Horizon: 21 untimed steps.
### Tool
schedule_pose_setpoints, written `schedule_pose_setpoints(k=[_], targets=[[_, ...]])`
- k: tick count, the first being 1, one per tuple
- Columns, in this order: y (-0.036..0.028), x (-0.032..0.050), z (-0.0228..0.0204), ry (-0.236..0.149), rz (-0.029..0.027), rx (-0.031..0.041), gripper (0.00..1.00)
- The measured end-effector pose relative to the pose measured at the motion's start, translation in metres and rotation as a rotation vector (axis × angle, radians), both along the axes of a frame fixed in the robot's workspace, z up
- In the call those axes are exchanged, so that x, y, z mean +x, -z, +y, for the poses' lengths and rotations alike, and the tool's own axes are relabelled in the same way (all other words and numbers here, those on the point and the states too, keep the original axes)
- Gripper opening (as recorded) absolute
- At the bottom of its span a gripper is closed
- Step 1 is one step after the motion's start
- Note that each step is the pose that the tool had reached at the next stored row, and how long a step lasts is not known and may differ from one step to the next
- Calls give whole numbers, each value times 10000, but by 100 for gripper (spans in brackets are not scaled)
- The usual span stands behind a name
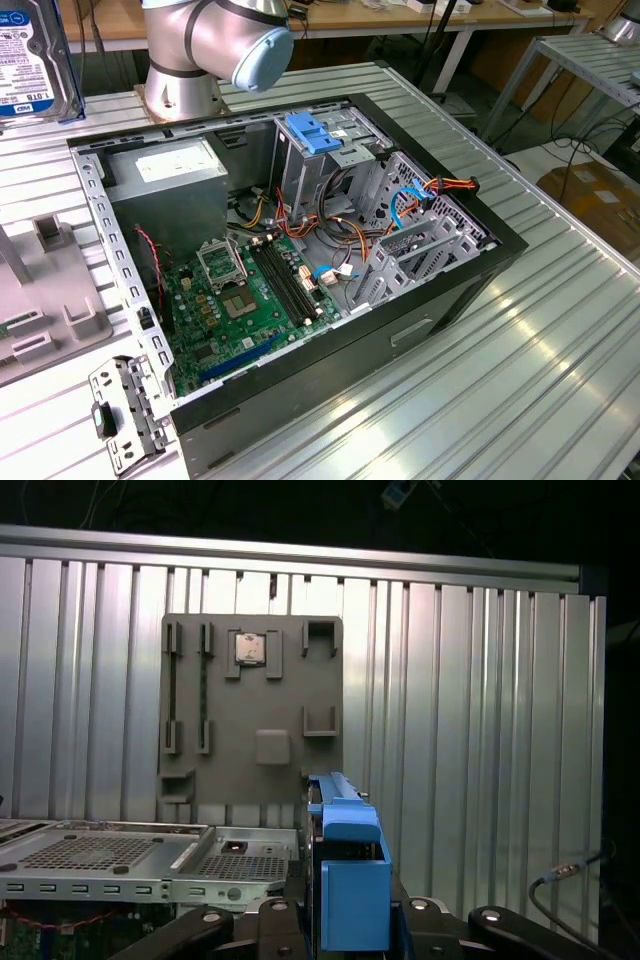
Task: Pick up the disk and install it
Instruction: 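Pick up the disk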
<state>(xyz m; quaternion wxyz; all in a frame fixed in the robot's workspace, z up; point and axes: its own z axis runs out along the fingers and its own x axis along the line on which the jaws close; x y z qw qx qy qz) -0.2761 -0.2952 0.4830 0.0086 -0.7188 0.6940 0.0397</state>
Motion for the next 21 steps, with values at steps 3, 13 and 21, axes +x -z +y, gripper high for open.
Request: schedule_pose_setpoints(k=[3, 13, 21], targets=[[0, 41, 0, 1, 0, 0, 37], [0, 197, 0, 0, 0, 0, 37], [0, 335, 0, 0, 0, 0, 37]])
